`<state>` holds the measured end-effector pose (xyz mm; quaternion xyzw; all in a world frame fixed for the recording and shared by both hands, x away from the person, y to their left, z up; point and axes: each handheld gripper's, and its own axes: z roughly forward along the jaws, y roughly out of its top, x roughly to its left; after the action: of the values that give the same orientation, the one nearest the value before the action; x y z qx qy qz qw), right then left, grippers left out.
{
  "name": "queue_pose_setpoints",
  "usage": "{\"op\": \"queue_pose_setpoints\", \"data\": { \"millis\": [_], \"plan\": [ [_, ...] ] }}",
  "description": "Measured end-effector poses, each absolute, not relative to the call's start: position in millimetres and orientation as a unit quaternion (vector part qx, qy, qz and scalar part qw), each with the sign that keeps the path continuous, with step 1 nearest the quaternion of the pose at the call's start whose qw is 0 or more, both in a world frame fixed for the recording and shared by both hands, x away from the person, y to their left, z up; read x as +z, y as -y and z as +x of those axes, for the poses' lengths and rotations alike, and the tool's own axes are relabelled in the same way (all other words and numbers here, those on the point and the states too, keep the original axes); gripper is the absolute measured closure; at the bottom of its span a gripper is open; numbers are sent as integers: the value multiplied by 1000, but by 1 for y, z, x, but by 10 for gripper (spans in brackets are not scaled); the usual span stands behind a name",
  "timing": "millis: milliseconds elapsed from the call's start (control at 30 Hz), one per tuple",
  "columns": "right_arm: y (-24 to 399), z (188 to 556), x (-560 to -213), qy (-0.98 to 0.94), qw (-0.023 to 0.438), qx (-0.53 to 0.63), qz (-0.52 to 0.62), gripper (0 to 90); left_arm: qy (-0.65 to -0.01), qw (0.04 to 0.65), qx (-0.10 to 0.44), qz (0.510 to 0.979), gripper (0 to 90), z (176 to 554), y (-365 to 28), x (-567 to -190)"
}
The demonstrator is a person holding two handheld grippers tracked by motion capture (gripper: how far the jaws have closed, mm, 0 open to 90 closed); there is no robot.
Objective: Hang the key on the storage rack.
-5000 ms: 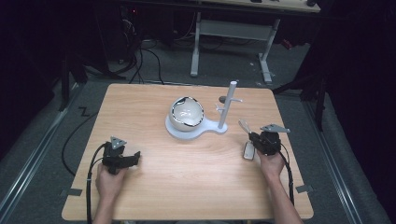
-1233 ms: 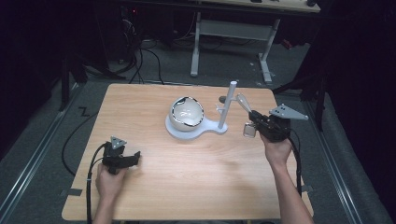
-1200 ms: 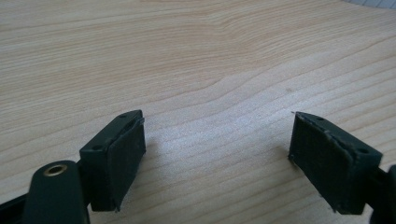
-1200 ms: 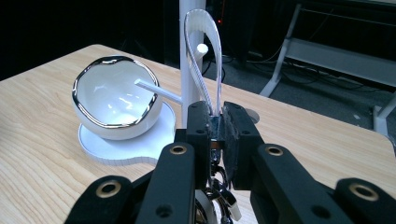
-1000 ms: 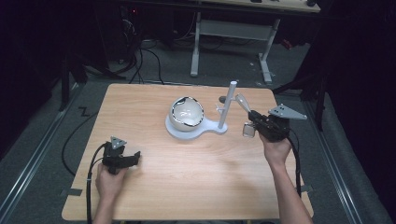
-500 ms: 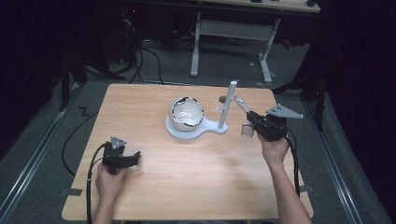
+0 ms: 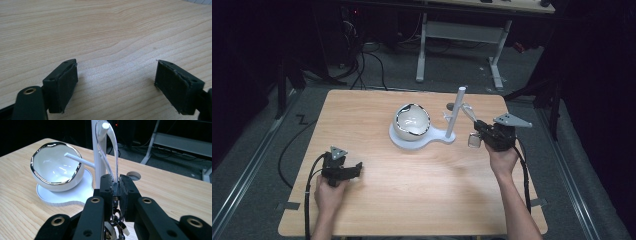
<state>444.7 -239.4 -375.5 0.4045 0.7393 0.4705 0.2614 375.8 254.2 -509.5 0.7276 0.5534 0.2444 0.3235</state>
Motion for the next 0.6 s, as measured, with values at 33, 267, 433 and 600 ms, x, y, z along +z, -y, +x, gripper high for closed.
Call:
{"op": "queue_pose_setpoints", "data": {
  "millis": [33,267,433,600],
  "plan": [
    [239,445,-376,-740,261,470,405,818,-553,324,244,728,189,376,-254,-509],
    [234,449,-382,-741,256,467,409,818,-553,324,244,728,189,376,-254,-509],
    [232,453,-387,-743,251,462,414,817,-553,324,244,728,189,376,-254,-509],
    [231,456,-391,-745,248,460,415,817,-553,324,244,728,189,376,-254,-509]
  ]
}}
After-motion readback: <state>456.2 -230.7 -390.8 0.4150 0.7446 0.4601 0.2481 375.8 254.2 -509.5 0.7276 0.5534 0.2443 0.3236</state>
